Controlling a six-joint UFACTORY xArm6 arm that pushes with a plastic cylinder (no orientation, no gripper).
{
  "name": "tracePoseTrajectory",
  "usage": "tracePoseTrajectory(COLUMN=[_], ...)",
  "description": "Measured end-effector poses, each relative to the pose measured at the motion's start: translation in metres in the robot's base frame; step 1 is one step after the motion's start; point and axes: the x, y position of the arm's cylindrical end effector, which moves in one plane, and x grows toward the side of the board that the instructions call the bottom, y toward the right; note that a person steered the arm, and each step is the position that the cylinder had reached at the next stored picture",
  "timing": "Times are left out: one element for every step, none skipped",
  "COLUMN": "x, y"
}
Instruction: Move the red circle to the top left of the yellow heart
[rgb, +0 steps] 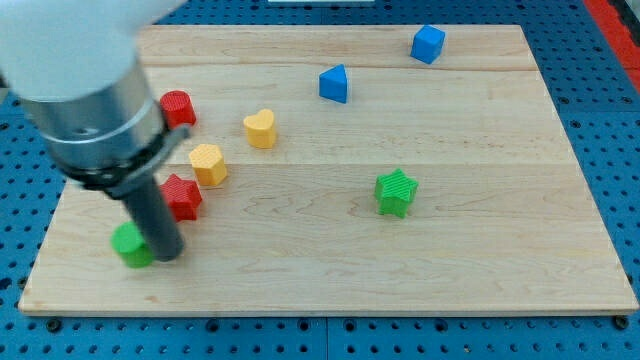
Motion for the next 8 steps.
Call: tracePoseTrajectory(x=[0.002,0.000,-0.052,-0.103,-0.154,-0.172,-0.175,-0.185], y=[-0.031,-0.022,-0.022,-0.022,-0.022,-0.059,-0.016,0.016])
